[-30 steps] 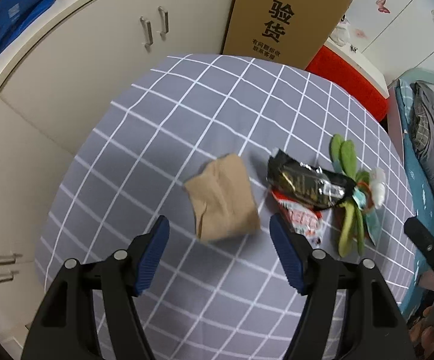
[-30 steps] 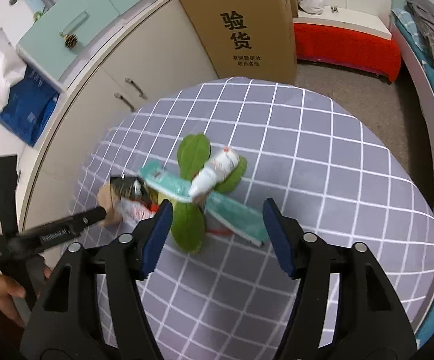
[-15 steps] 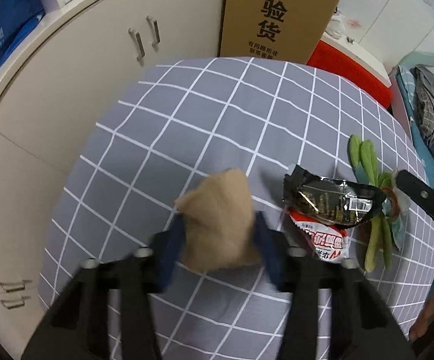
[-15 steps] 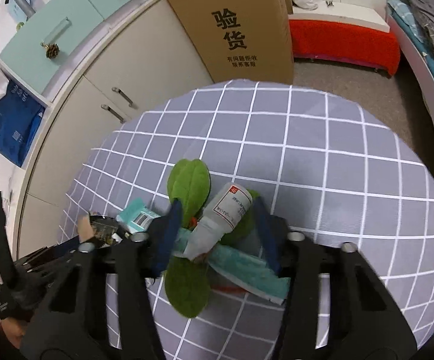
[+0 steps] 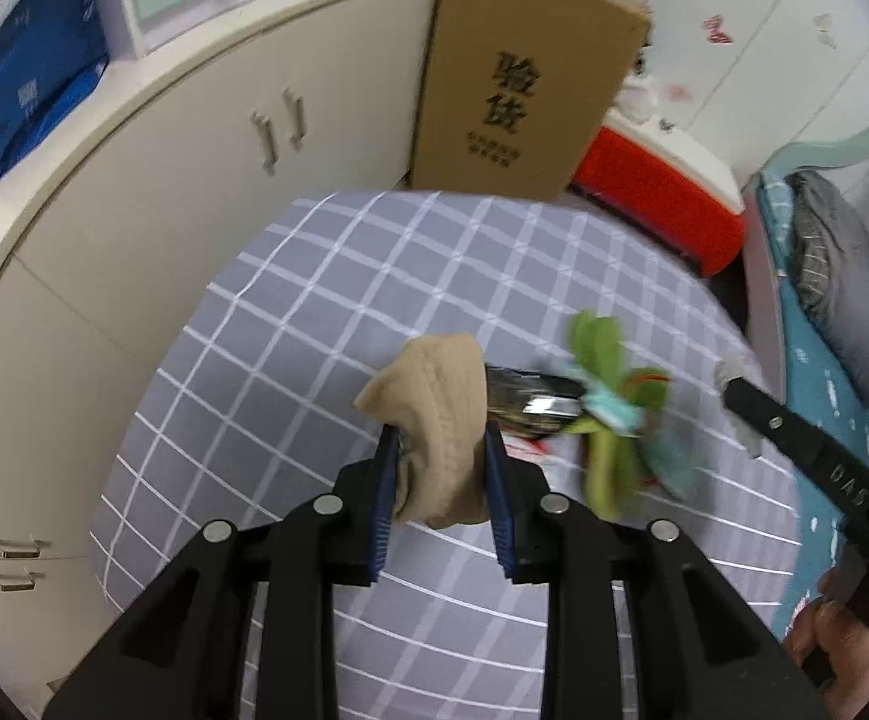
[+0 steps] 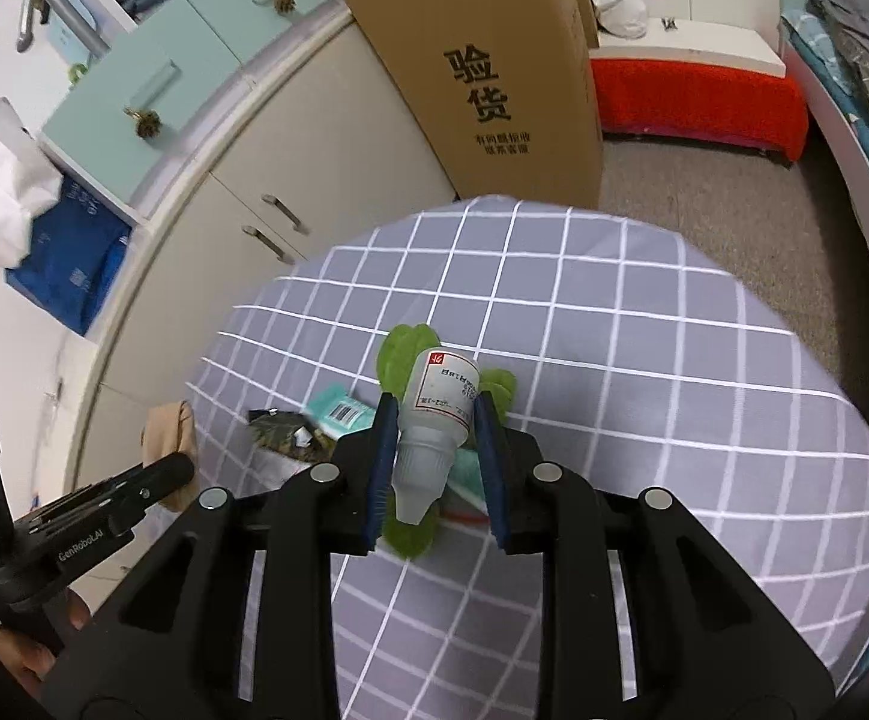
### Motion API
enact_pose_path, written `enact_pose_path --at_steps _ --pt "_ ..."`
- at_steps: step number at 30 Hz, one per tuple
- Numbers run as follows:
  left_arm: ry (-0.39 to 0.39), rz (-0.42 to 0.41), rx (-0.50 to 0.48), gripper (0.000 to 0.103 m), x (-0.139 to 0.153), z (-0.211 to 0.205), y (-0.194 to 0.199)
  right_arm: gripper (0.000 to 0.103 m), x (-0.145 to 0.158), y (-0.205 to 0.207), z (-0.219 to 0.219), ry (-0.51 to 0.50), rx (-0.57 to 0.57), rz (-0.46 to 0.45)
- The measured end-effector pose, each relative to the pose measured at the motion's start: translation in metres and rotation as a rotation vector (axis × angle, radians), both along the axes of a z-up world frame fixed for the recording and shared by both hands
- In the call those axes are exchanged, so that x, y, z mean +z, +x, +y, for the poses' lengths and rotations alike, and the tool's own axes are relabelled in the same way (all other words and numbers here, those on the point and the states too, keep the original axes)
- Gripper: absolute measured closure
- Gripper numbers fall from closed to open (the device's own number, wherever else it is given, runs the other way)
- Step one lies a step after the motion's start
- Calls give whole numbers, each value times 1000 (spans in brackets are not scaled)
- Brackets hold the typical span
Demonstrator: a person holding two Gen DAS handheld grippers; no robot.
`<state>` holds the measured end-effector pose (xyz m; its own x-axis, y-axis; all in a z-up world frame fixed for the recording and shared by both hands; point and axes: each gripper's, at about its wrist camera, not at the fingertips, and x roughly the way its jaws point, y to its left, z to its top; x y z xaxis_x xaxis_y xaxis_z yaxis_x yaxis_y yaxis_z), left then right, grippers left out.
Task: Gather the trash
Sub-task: 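Carry the held cloth and bottle over the bucket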
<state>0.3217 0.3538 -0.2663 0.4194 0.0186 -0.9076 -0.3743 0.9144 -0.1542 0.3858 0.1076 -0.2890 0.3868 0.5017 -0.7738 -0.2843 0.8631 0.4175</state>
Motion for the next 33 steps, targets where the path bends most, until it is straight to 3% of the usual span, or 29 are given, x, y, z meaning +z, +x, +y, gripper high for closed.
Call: enact_pose_path --at_steps 9,15,24,33 --pt "-11 -99 -164 76 62 -121 -10 77 51 -44 -79 66 -13 -53" --pt "-16 -136 -299 76 85 -232 -9 77 75 -73 -172 74 -82 -85" --pt "-39 -165 -512 76 96 -393 -10 77 84 -112 -329 58 -269 -107" --pt "-32 -155 -662 76 96 -503 -1 77 91 -127 -422 57 -382 -141"
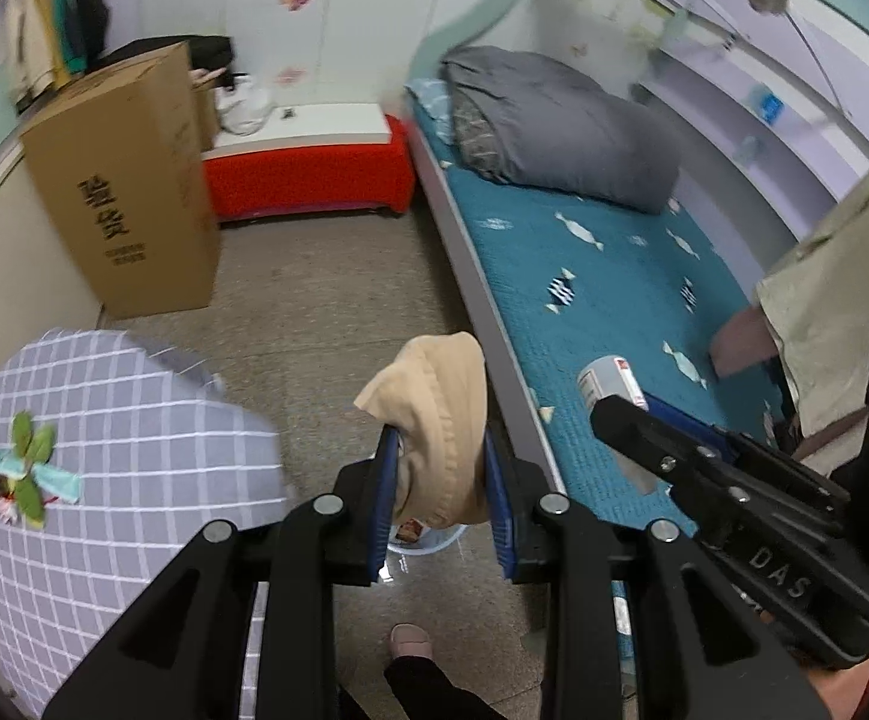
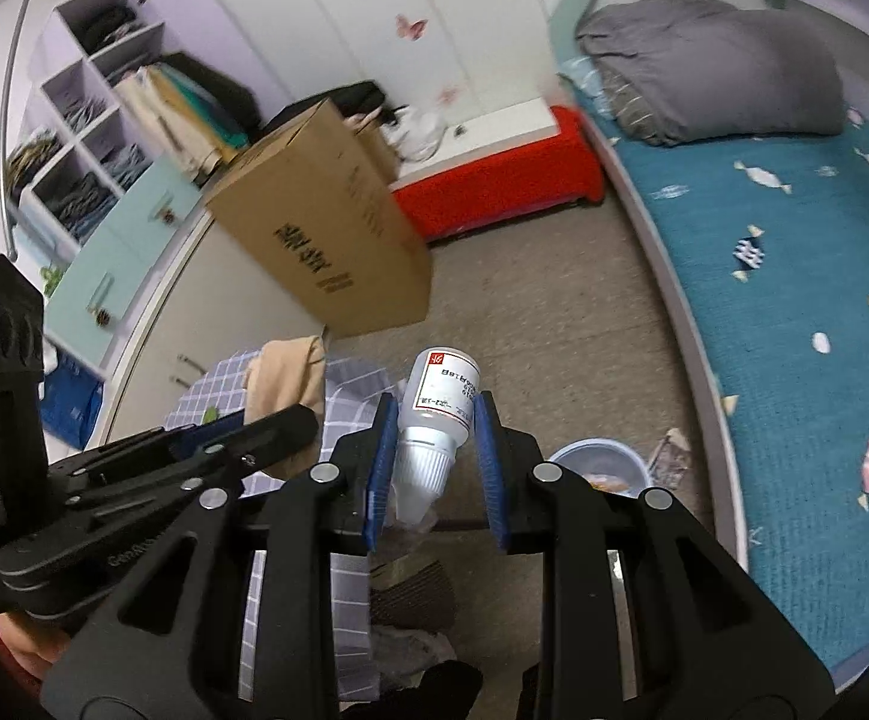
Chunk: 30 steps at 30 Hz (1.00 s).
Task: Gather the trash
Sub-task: 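Carry the held cloth and bottle over the bucket, then open the left gripper over the bucket to drop the beige cloth, then open the right gripper over the bucket to drop the white bottle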
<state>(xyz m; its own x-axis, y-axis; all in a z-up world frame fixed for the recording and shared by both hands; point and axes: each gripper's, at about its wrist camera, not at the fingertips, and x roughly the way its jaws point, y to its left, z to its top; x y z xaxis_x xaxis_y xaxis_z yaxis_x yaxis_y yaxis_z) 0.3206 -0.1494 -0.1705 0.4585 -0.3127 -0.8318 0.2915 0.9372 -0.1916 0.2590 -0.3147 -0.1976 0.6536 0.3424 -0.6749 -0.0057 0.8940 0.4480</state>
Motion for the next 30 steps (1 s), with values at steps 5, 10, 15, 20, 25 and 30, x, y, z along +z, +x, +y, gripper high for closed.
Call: enact_pose_path --at_steps 5,10,15,20,25,30 --pt "6 24 -35 67 -5 -34 10 77 -1 -9 -38 12 -55 -7" --pt "12 36 -15 42 -9 -41 18 77 -5 -8 -53 30 -77 3" --pt "30 36 -1 40 -8 -44 23 77 -8 -3 -58 42 -69 6" --pt "46 42 21 38 -7 -40 29 77 -10 0 -57 46 -52 3" --pt "49 37 41 38 -4 -32 33 77 -10 6 -54 47 -37 2" --pt "68 21 62 38 -1 -28 33 76 -9 12 -50 42 -25 -1"
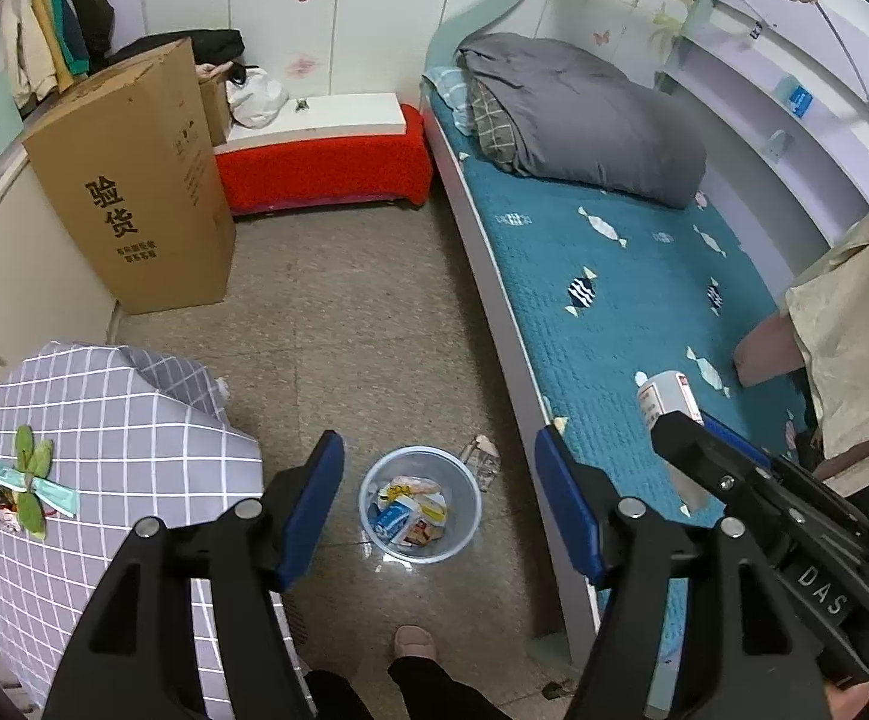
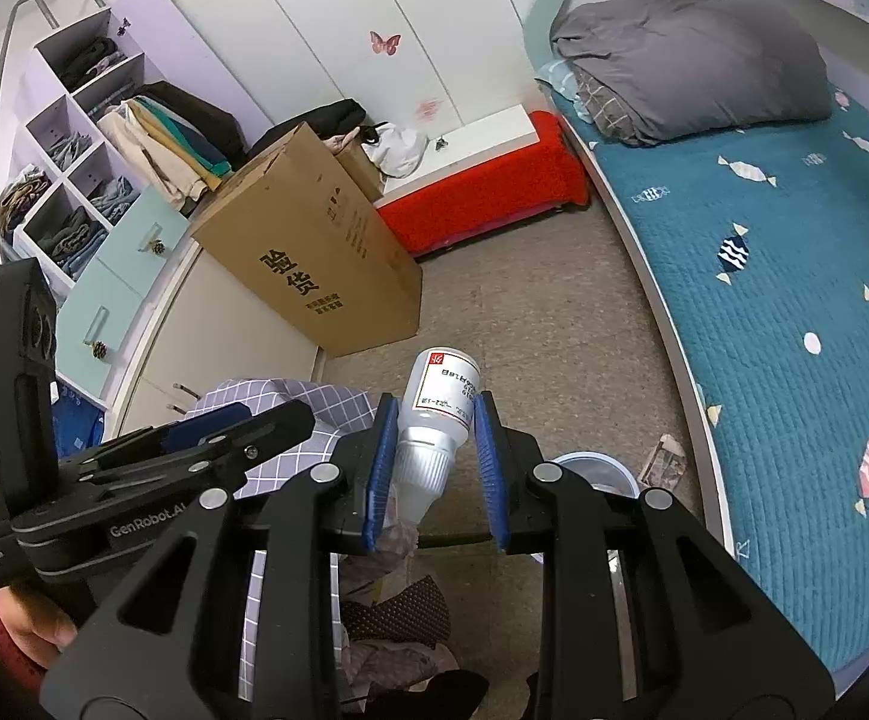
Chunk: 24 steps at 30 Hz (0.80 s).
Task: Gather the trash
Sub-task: 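Open the right gripper over the bucket to drop the white bottle, then move both grippers back over the table toward the black snack bag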
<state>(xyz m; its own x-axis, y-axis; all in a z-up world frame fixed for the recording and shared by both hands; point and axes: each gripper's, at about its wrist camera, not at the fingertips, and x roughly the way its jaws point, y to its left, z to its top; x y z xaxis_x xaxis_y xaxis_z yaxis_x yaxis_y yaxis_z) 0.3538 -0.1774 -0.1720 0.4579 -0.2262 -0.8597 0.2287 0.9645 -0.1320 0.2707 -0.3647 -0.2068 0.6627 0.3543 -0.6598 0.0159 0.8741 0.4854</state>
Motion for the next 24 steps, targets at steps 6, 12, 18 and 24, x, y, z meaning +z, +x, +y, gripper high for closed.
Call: enact_pose_path --at_steps 6,12,18,24 --pt "18 -28 19 37 6 7 0 39 5 5 8 -33 -6 -27" --pt "14 -54 26 37 13 14 -3 39 9 4 15 -48 -2 -36" --pt "6 -54 38 37 13 23 -9 39 11 3 25 -61 12 -39" --pt "-6 -53 73 37 13 45 -17 39 13 2 42 -67 41 -38"
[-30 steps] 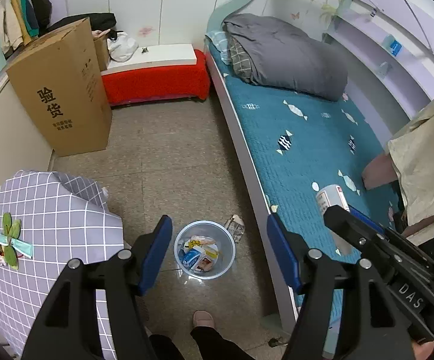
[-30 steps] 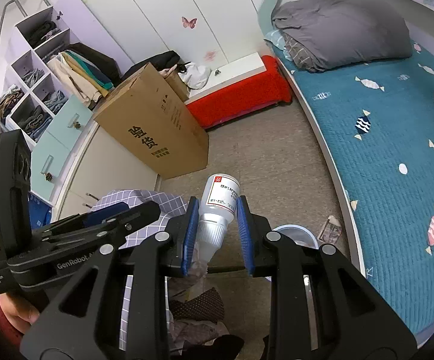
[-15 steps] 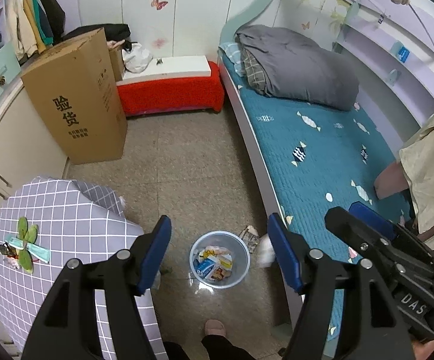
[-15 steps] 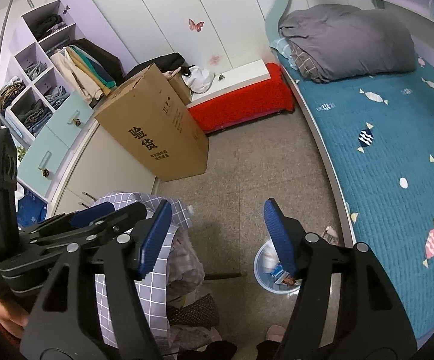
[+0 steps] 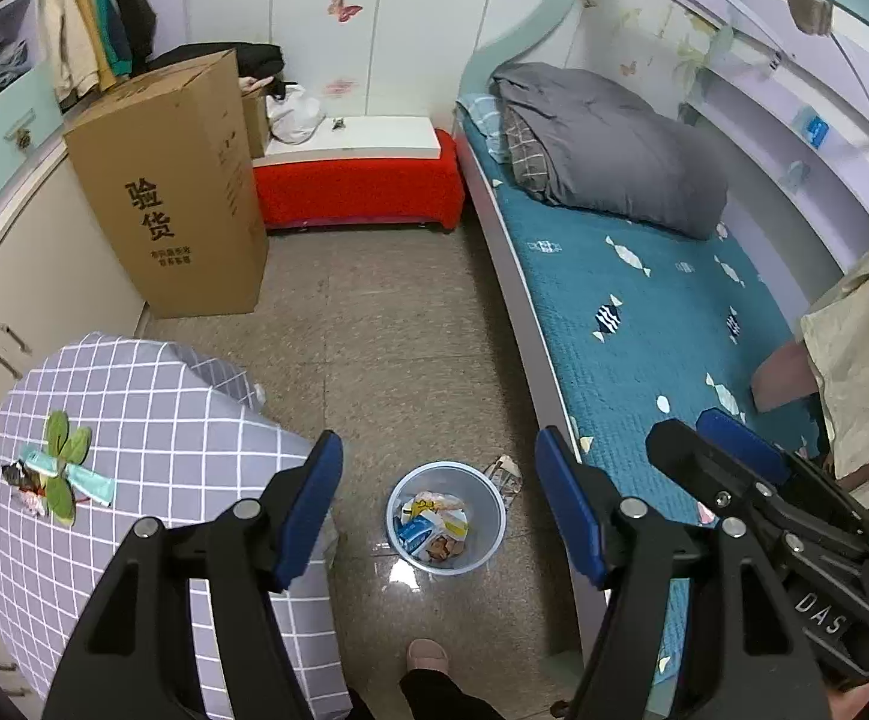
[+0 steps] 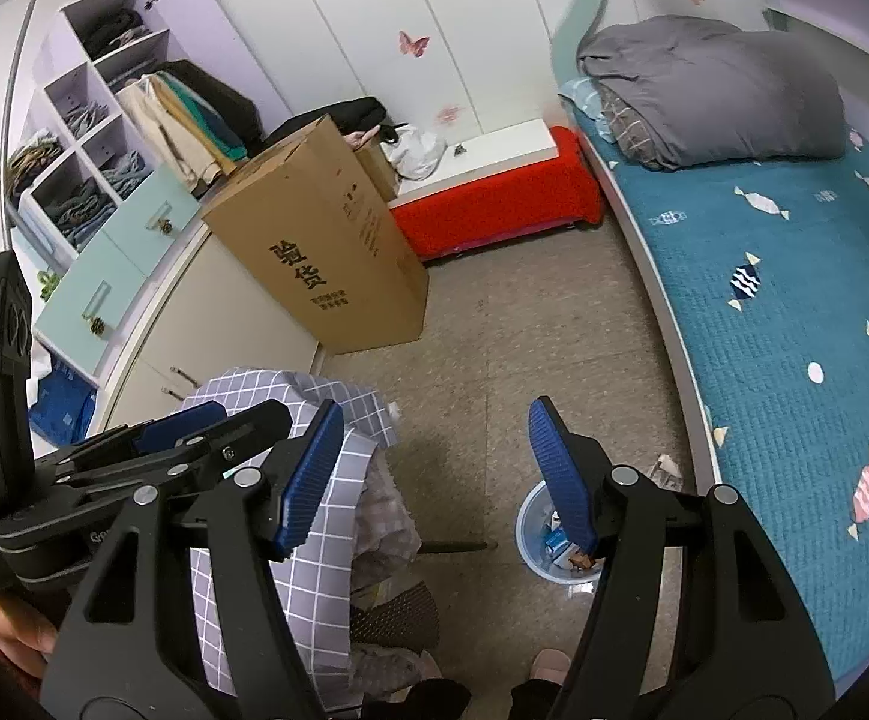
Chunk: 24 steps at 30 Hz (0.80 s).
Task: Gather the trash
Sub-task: 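Move both grippers back over the table toward the black snack bag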
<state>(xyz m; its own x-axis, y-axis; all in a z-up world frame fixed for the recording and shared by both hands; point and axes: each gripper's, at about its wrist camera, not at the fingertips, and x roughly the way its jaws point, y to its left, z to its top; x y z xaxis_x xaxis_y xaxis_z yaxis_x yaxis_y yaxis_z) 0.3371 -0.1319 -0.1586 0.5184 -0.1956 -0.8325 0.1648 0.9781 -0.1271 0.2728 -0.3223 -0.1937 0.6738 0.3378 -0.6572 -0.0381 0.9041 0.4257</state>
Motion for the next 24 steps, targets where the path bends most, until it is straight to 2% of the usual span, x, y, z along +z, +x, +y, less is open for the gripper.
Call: enact_pose_path --at_steps 9,11,17,21,24 --pt "-22 5 92 37 4 60 -15 39 5 3 54 0 86 1" --pt "-41 18 112 37 2 79 -18 39 4 6 71 26 113 16" --pt "-80 35 233 37 -2 153 -29 39 0 17 140 37 214 42" --pt "-165 75 331 37 -12 217 -36 39 -8 25 200 32 299 70" --pt "-194 99 389 37 -21 258 -39 39 -15 29 236 29 344 93"
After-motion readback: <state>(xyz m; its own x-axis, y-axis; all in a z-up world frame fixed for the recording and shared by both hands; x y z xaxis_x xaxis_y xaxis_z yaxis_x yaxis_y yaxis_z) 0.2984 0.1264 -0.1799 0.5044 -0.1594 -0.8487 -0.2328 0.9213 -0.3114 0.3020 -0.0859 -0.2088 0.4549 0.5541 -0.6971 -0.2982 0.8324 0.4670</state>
